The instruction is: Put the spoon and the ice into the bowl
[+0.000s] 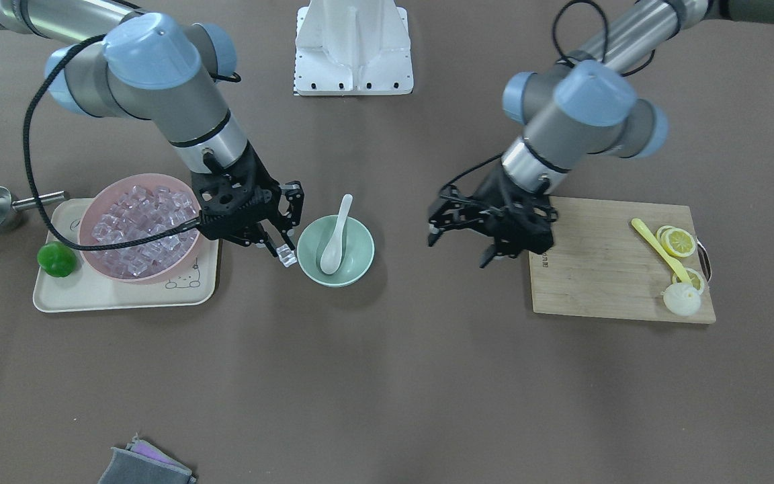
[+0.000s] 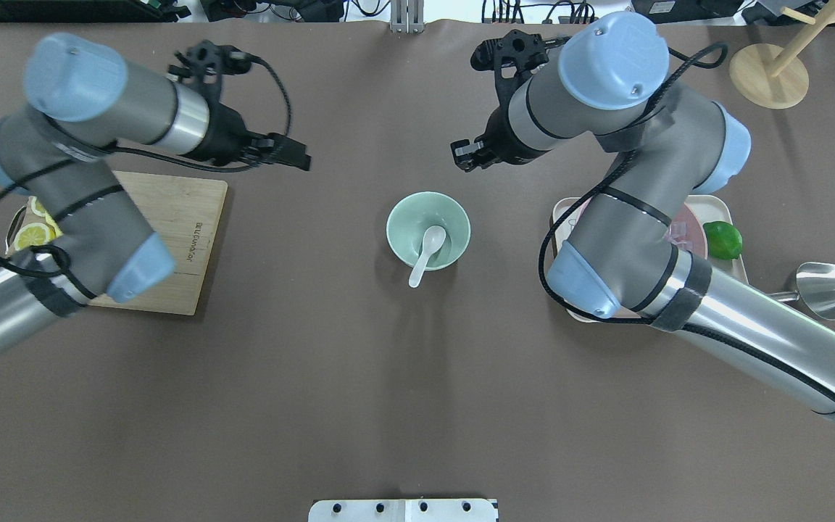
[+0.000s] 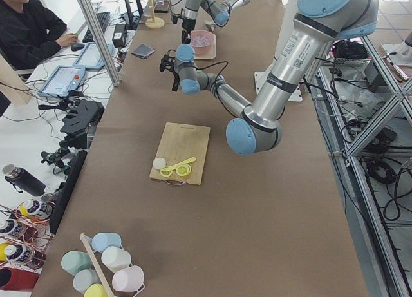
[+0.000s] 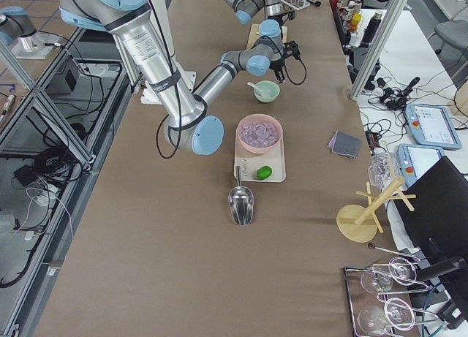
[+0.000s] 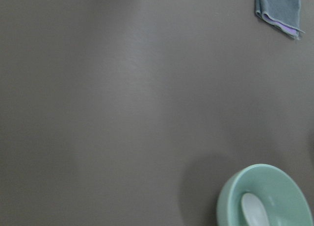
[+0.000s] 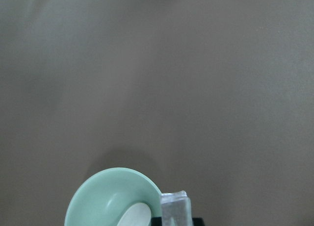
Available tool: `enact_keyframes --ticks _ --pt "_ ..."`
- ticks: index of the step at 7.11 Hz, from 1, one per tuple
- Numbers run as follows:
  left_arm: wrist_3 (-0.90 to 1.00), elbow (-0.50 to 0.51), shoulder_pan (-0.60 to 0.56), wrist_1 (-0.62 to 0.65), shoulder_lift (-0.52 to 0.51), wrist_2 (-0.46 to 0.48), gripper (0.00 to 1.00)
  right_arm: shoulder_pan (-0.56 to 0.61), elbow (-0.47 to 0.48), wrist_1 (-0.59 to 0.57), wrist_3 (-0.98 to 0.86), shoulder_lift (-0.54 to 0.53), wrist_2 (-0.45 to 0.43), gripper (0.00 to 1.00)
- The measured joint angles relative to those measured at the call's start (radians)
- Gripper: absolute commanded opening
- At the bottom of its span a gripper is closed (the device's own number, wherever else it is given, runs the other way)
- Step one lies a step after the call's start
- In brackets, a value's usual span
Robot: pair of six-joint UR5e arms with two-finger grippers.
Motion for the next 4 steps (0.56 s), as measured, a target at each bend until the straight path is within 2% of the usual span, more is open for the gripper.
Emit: enact_keyframes --ticks 1,3,4 --pt "0.041 -0.034 -0.062 -0.026 0.079 -0.043 0.98 -0.034 -0.043 0.035 0.023 0.019 -0.039 0.0" --pt "0.055 -0.057 -0.118 -0.075 0.152 -0.064 0.98 -0.11 -0.084 0.077 0.096 0.028 -0.088 0.82" --pt "0.059 -0.055 -0.126 -0.082 0.162 -0.062 0.98 -0.14 -0.088 0.074 0.113 0.027 -0.094 0.99"
